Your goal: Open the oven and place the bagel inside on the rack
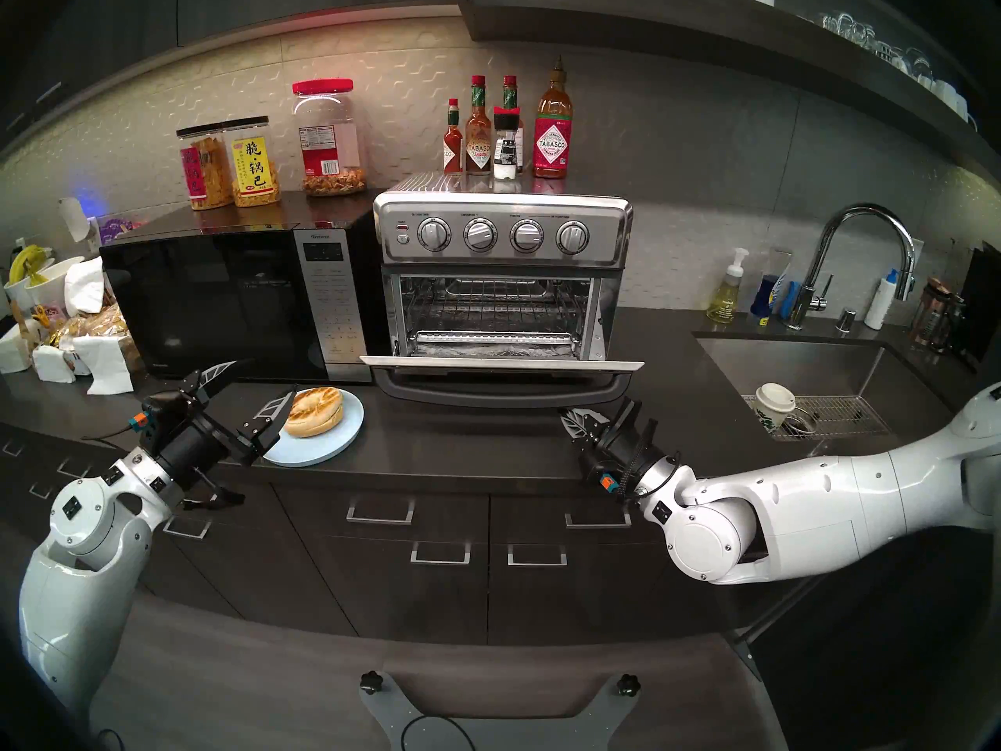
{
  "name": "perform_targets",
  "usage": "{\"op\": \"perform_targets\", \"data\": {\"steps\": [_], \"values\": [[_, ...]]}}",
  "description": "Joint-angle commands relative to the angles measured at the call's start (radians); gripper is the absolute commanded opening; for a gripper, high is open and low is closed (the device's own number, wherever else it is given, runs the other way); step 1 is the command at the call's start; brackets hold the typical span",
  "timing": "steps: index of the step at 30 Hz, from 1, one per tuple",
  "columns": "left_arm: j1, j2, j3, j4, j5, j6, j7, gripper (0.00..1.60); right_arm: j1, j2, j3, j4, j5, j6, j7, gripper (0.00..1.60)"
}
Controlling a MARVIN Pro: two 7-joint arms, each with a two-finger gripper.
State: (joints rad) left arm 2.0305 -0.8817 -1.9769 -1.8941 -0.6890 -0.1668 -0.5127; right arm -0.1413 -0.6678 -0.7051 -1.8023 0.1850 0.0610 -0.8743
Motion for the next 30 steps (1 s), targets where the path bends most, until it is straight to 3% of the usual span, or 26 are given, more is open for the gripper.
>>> {"op": "perform_targets", "data": {"steps": [1, 6, 7, 8, 9, 19, 30], "values": [[-0.003, -0.001, -0.012, -0.018, -0.002, -0.004, 0.002, 1.6, 0.009, 0.046, -0.041, -0.063, -0.061, 0.006, -0.005, 0.0], [-0.003, -0.001, -0.012, -0.018, -0.003, -0.004, 0.002, 1.6, 0.003, 0.072, -0.093, -0.101, -0.104, 0.021, -0.005, 0.0], [-0.003, -0.001, -0.012, -0.018, -0.003, -0.004, 0.002, 1.6, 0.003, 0.076, -0.1, -0.106, -0.111, 0.024, -0.01, 0.14], [-0.003, -0.001, -0.012, -0.018, -0.002, -0.004, 0.002, 1.6, 0.009, 0.086, -0.111, -0.116, -0.122, 0.023, -0.008, 0.67], [-0.003, -0.001, -0.012, -0.018, -0.002, -0.004, 0.002, 1.6, 0.015, 0.097, -0.118, -0.126, -0.129, 0.024, -0.008, 1.6], [-0.004, 0.0, -0.011, -0.017, -0.003, -0.004, 0.001, 1.6, 0.074, 0.224, -0.142, -0.222, -0.186, -0.043, -0.056, 1.6], [-0.005, 0.0, -0.01, -0.016, -0.003, -0.005, 0.001, 1.6, 0.147, 0.353, -0.16, -0.235, -0.222, -0.207, -0.122, 1.6]]}}
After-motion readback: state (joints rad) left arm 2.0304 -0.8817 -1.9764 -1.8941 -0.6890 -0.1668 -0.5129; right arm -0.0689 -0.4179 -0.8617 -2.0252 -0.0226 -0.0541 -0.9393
